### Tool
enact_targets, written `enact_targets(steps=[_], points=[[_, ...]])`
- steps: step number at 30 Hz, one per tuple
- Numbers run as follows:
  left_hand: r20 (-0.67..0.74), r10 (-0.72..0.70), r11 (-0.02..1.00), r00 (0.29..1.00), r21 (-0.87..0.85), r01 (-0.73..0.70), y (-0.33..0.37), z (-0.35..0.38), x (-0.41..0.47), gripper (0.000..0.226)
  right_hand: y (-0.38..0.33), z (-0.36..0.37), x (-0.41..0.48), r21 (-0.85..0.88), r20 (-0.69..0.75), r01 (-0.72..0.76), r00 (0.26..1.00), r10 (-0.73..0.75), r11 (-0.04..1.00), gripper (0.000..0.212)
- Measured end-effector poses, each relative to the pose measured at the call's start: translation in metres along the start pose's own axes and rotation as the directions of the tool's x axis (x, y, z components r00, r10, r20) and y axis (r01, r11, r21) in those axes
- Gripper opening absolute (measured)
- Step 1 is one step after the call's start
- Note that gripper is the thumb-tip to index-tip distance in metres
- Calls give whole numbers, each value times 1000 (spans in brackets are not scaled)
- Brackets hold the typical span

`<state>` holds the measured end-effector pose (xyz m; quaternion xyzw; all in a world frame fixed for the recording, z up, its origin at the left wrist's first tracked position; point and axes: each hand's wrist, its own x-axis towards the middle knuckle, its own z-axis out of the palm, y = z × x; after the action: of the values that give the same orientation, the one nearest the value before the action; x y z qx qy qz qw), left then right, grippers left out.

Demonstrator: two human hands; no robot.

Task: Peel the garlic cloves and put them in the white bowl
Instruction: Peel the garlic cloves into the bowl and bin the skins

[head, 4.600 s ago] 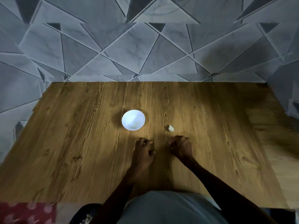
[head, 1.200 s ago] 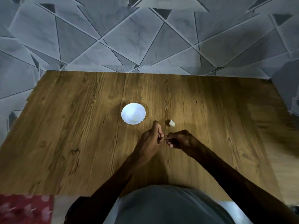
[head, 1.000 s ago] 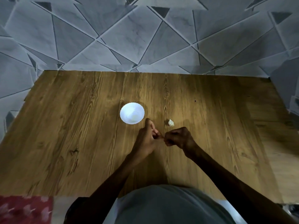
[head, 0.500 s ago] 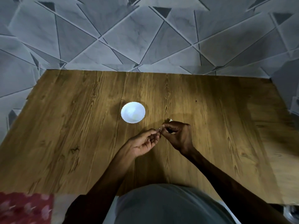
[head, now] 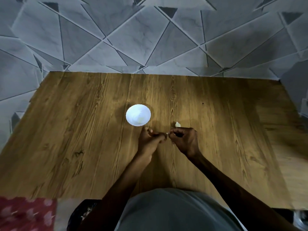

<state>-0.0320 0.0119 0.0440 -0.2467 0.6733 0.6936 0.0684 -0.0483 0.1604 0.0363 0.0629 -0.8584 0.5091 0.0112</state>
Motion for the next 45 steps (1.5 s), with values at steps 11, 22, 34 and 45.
enact_targets(steps=[11,22,34,45], points=[[423,-543,520,726,-509,685,19,-4,4,8,-1,-2,4,-195,7,313,948,-318,929,4],[-18,415,881,910,259,-397,-6,16,-1,47,18,-1,9,-136,59,229,973,-223,964,18],[11,542,773,840,384,-505,-9,20,3,44,15,0,6,57,82,95,992,-100,994,18],[-15,363,888,932,309,-341,-9,12,5,42,9,-7,9,214,75,-139,989,126,967,4]])
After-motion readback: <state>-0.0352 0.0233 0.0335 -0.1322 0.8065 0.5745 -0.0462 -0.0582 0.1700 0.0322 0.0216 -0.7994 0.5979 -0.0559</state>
